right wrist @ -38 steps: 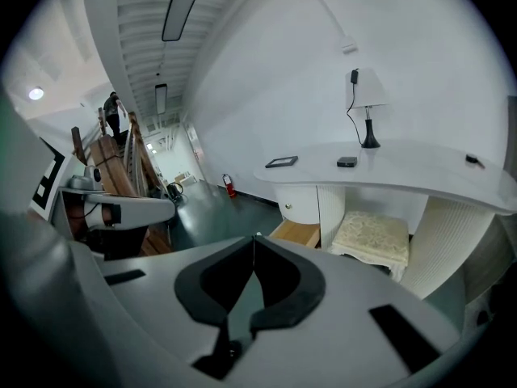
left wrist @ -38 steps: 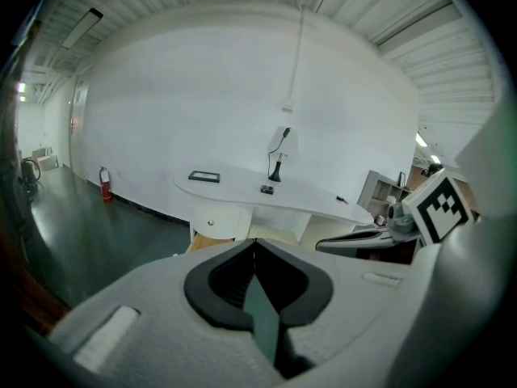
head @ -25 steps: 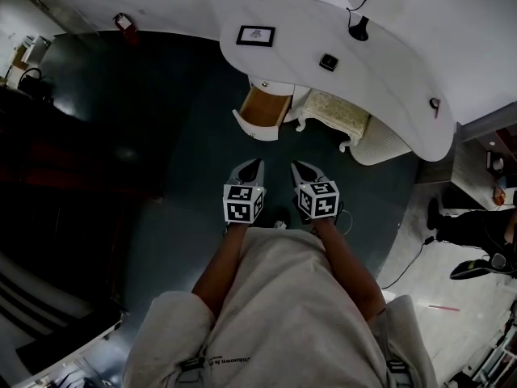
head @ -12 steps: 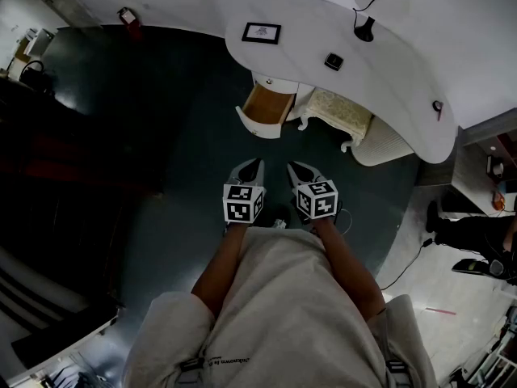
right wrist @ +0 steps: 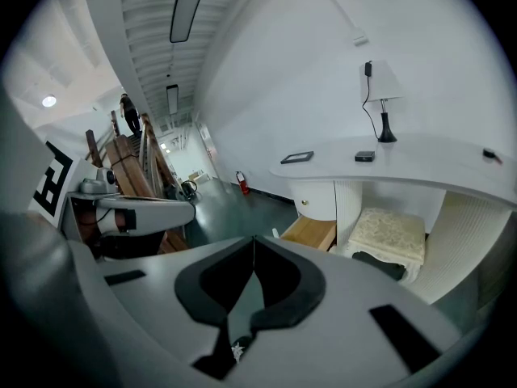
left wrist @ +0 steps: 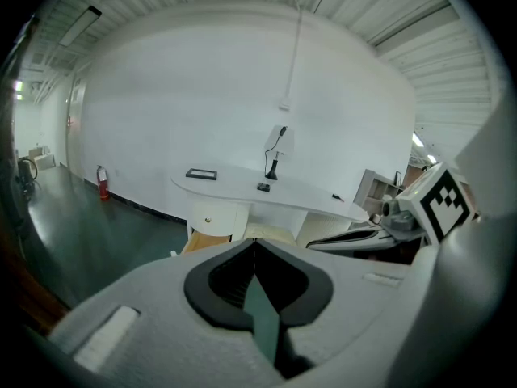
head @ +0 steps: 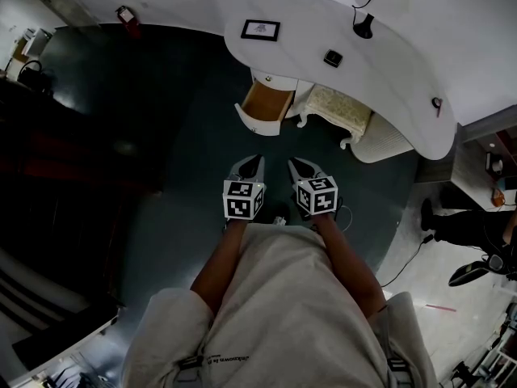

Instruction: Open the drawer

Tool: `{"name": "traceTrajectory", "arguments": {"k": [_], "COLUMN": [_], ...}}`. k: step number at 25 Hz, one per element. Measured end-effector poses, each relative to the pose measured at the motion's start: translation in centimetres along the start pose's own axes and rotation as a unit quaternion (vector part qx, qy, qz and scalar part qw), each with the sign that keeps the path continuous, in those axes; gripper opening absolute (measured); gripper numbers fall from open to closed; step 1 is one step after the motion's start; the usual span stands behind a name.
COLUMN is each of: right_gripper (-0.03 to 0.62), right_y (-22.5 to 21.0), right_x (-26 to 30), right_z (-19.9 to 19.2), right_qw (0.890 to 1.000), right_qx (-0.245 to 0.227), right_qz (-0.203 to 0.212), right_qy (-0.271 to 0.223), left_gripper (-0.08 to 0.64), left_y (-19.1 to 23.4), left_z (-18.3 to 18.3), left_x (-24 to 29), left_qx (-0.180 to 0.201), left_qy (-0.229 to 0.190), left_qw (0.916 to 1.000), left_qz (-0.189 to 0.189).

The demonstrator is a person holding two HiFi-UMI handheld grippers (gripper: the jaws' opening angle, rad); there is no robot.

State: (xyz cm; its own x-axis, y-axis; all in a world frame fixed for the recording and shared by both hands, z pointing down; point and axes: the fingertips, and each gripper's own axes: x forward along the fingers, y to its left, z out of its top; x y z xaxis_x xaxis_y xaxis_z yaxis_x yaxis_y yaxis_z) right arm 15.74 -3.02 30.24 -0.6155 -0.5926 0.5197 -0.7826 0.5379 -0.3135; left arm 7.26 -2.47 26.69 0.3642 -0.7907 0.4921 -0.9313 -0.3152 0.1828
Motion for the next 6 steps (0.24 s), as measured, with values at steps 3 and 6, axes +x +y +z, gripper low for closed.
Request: {"name": "traceTrajectory", "arguments": {"k": [3, 6], "right_gripper": [0.015, 0.015], "right_y": [0.05, 0.16], "right_x": [0.15, 0.25], "right_z": [0.03, 0.03], "right_qw": [1.0, 1.0], "right_qx": [0.0, -0.001], "right_qz": [-0.002, -0.004], "right_qy": [0.001, 0.002], "left_gripper": [0.011, 0.011], "left_y": [0.14, 0.35], "left_z": [0.01, -0.04], "left_x": [-0.04, -0.16], "left_qx": [0.001, 0.002], "left_qy": [0.0, 0.001], "left_qw": [1.0, 1.0], "left_qz": [-0.001, -0.001]}}
